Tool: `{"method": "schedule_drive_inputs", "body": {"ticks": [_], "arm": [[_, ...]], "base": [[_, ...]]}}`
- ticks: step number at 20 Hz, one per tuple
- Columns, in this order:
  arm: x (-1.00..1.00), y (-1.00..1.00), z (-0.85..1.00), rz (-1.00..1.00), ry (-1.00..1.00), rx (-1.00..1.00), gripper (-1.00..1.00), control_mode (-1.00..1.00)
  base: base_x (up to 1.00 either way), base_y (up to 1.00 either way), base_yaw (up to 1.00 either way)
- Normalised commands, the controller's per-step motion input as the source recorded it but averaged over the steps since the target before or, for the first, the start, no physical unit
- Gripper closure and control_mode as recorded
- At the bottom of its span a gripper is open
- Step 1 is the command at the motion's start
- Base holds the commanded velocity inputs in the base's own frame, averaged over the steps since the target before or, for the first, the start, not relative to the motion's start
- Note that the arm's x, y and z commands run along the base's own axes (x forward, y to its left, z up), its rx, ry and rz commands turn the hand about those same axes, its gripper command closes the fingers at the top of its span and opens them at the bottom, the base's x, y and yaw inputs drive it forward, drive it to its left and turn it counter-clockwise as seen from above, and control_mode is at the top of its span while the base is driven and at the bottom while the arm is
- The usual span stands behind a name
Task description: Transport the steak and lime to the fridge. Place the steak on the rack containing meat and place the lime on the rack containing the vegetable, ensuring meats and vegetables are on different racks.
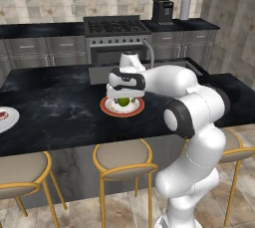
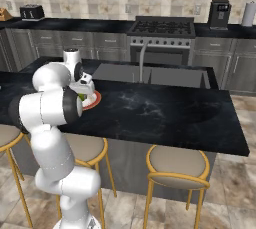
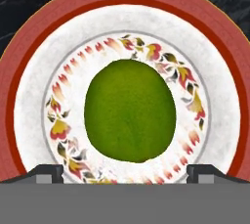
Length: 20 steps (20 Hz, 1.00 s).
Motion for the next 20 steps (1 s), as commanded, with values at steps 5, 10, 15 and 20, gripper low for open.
{"method": "schedule_drive_inputs", "body": {"ticks": [5, 10, 15, 20], "arm": [[0.16, 0.0, 0.0, 0.0, 0.0, 0.0, -1.0, -1.0], [0.2, 0.0, 0.0, 0.0, 0.0, 0.0, -1.0, -1.0], [0.14, 0.0, -0.01, 0.0, 0.0, 0.0, -1.0, -1.0], [0.0, 0.0, -0.04, 0.0, 0.0, 0.01, -1.0, -1.0]], "base": [[0.0, 0.0, 0.0], [0.0, 0.0, 0.0], [0.0, 0.0, 0.0], [0.0, 0.0, 0.0]]}}
